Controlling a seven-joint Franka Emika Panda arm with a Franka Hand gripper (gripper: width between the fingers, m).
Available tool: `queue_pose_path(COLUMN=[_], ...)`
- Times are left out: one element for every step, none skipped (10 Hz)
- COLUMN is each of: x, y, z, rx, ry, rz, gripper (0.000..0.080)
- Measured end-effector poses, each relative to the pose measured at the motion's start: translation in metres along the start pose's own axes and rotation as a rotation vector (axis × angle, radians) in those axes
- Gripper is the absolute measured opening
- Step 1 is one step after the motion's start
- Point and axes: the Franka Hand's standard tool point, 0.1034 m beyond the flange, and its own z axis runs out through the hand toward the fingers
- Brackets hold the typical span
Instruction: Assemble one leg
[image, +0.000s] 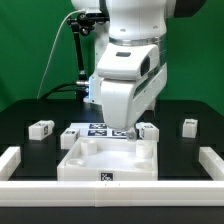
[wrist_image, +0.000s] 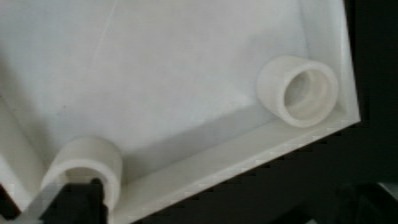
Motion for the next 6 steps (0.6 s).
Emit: queue_pose_path(x=[0.0003, 0.0003, 0.0002, -0.0002, -0.0002, -0.0004], y=[0.0006, 0.0006, 0.0007, 0.0008, 0.0007, 0.0006], z=[0.0002, 0.0002, 0.0002, 0.0003, 0.0004, 0.0006], rx=[0.001, 0.001, 0.001, 0.000, 0.001, 0.000], ry=[0.000, 0.000, 0.000, -0.001, -0.001, -0.001], rz=[0.000, 0.000, 0.000, 0.000, 0.000, 0.000], gripper=[0.0650, 0.0650, 0.0650, 0.0650, 0.0650, 0.0650])
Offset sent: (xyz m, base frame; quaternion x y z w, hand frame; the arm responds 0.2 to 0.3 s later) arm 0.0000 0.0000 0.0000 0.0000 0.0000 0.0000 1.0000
